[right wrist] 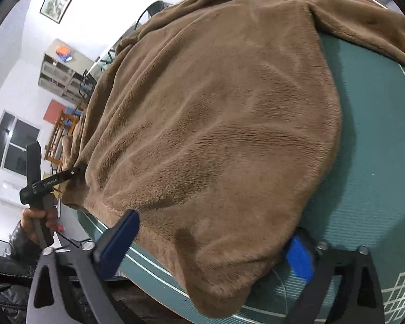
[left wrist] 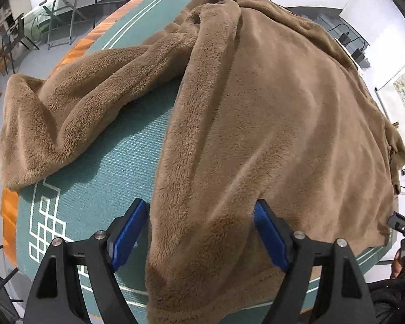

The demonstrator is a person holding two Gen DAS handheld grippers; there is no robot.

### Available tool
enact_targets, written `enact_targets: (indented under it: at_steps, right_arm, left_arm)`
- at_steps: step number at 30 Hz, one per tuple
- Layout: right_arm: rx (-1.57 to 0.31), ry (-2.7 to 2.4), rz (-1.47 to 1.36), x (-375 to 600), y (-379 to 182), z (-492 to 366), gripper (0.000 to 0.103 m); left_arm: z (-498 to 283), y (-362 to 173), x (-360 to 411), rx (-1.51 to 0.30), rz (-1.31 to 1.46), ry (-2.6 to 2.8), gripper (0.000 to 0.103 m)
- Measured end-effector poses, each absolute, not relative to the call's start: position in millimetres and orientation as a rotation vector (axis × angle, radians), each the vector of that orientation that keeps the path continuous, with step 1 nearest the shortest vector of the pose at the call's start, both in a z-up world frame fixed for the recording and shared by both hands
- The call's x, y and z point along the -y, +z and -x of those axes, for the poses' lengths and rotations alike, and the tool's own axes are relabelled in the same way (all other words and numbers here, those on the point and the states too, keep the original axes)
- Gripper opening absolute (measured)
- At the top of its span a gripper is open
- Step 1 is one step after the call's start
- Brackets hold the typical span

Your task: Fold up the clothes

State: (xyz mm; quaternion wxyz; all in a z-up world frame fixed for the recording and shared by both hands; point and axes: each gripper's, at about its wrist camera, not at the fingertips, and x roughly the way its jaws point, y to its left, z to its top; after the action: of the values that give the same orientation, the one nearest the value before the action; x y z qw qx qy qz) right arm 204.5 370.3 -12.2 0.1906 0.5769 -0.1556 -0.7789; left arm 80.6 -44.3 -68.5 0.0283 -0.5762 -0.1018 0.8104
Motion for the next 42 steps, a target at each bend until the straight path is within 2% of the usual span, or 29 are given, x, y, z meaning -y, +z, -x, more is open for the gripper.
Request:
enact_targets:
  at_steps: [3,4,5,6,7,8,9,11,13,20,25,29,33,36,38,39,42]
  right_arm:
    - [0.382,-2.228,-1.641,-369,-10,-215,0.101]
    - [0.359,-2.248,-1.647,-367,-9,-217,0.098]
    - [0.329,-2.275,-1.656,-366,-7,-219,0.087]
    - [0.302,-2.301,-1.664,-365,-6,-220,0.074]
    - [0.306,-2.309,-1.665,-368,-5,-221,0.024]
    - [0.371,-2.268,-1.685,-373,-9,-221,0.011]
    - [0.407,-2.249,-1.696,-376,-11,-222,0.011]
    - [0.359,-2.242,-1.692,-376,-10,-227,0.011]
    - [0.305,-2.234,-1.687,-376,-6,-232,0.011]
    - [0.076,-2.238,-1.760,-401,11,-255,0.011]
    - [0.131,-2.252,-1.797,-422,10,-266,0.011]
    - [0.091,-2.242,-1.776,-411,8,-269,0.011]
    - [0.113,-2.257,-1.777,-422,13,-275,0.013]
    - [0.142,-2.319,-1.772,-437,23,-277,0.029]
    - [0.106,-2.383,-1.736,-441,35,-279,0.069]
    - [0.090,-2.403,-1.701,-435,41,-279,0.072]
    - [0.041,-2.455,-1.594,-416,58,-279,0.072]
  left_arm:
    - [-83,-67,49,0.358,1.764,2.494,0.084]
    - [-85,-67,50,0.372,1.761,2.496,0.084]
    - [-86,-67,50,0.382,1.760,2.490,0.084]
    - [-87,-66,49,0.387,1.758,2.475,0.084]
    - [-89,-65,47,0.395,1.749,2.452,0.081]
    - [-90,-64,45,0.402,1.742,2.428,0.075]
    - [-91,-63,42,0.386,1.749,2.413,0.071]
    - [-94,-61,37,0.344,1.770,2.394,0.064]
    - [-98,-57,37,0.339,1.779,2.379,0.063]
    - [-119,-44,40,0.285,1.825,2.386,0.064]
    - [-141,-56,37,0.311,1.888,2.350,0.067]
    - [-153,-54,28,0.327,1.869,2.348,0.067]
    - [-162,-48,25,0.249,1.878,2.389,0.067]
    - [-168,-43,28,0.218,1.880,2.430,0.067]
    - [-171,-37,32,0.252,1.868,2.453,0.067]
    - [-174,-32,32,0.248,1.853,2.469,0.067]
    - [-177,-20,22,0.209,1.795,2.483,0.067]
